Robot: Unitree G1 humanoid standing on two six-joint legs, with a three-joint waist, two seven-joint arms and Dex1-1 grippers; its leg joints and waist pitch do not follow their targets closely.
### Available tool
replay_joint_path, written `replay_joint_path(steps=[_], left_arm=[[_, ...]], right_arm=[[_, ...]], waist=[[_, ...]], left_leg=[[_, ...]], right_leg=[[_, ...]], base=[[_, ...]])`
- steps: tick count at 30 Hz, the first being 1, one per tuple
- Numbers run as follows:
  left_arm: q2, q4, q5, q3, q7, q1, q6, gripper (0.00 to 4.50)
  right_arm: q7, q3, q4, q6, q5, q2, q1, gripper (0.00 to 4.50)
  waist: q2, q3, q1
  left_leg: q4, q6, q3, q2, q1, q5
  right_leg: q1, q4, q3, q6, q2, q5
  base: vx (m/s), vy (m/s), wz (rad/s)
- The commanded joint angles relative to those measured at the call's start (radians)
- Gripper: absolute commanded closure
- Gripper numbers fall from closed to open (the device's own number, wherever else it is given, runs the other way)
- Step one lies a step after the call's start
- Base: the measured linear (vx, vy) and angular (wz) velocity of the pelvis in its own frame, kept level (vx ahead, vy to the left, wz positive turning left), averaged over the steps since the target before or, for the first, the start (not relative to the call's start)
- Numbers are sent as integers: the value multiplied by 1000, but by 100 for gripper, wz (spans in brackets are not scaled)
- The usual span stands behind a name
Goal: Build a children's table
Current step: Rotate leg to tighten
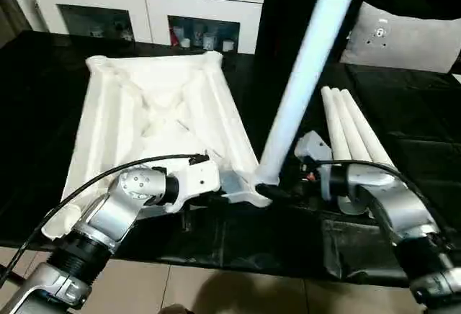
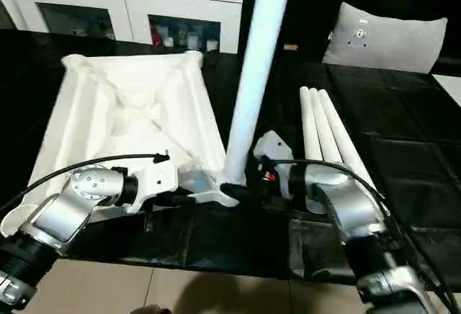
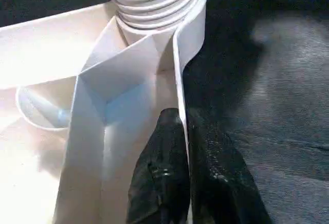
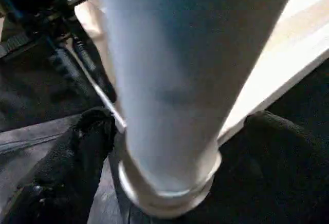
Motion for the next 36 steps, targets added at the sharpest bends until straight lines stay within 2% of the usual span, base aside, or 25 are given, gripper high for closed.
replay_joint_path(steps=[1,3,5,7,17,22,26,27,29,30,32,34,35,36], left_arm=[[-7,10,14,-48,-30,-6,-22,450],[-8,13,15,-45,-35,-6,-26,450],[-8,13,14,-45,-37,-5,-26,450],[-7,12,12,-44,-37,-4,-26,450],[-12,21,-1,-34,-42,1,-24,450],[-21,16,-18,-25,-48,10,-8,450],[-55,-31,-45,-2,-6,27,80,450],[-88,-55,-52,16,44,34,144,450],[-131,-73,-50,36,113,37,214,450],[-152,-75,-41,46,154,36,236,450],[-229,-90,-40,83,263,31,323,450],[-294,-96,-25,115,361,23,386,450],[-357,-112,-9,123,428,17,438,450],[-373,-115,-2,121,445,16,449,450]], right_arm=[[14,11,28,-19,-8,3,-12,36],[35,17,53,-15,-3,11,-20,39],[46,18,59,-10,2,14,-22,78],[52,15,64,-11,4,16,-21,83],[74,9,86,-3,25,33,-2,170],[55,13,78,37,29,55,19,179],[-40,-6,52,129,44,98,36,180],[-106,-16,41,168,38,124,43,180],[-180,-33,34,208,32,157,50,180],[-214,-45,33,228,31,174,52,180],[-340,-82,49,246,16,228,52,181],[-464,-130,71,275,9,277,43,181],[-560,-157,87,275,-8,314,39,181],[-582,-160,89,275,-13,324,39,181]], waist=[[6,-56,-5],[4,-56,-3],[3,-56,-4],[2,-56,-3],[4,-56,-3],[5,-55,-4],[7,-51,-7],[8,-50,-9],[9,-46,-14],[8,-45,-15],[7,-42,-25],[5,-41,-33],[2,-42,-34],[3,-42,-36]], left_leg=[[-58,20,-33,75,34,-168],[-58,15,-34,75,33,-178],[-58,14,-34,76,32,-181],[-58,15,-34,76,32,-175],[-57,11,-34,76,32,-187],[-59,7,-35,75,31,-196],[-65,-11,-36,77,35,-234],[-66,-18,-36,78,36,-244],[-72,-48,-39,78,40,-303],[-72,-52,-41,77,41,-313],[-73,-71,-45,77,40,-344],[-74,-73,-47,74,37,-352],[-73,-70,-48,73,35,-344],[-74,-68,-47,74,35,-338]], right_leg=[[25,-61,46,-248,-95,16],[26,-62,46,-245,-96,0],[26,-62,46,-242,-96,-10],[25,-62,47,-239,-97,-8],[23,-62,47,-241,-97,-22],[24,-62,47,-240,-97,-36],[19,-68,48,-236,-98,-89],[18,-67,49,-235,-97,-100],[14,-75,51,-226,-101,-202],[12,-79,51,-220,-102,-226],[9,-86,52,-199,-104,-296],[8,-91,53,-182,-105,-337],[8,-95,53,-167,-106,-353],[8,-95,55,-166,-105,-344]], base=[[0,0,0],[0,0,0],[0,0,0],[0,0,0],[0,0,0],[0,0,0],[0,0,0],[0,0,0],[0,0,0],[0,0,0],[0,0,0],[0,0,0],[0,0,0],[0,0,0]])
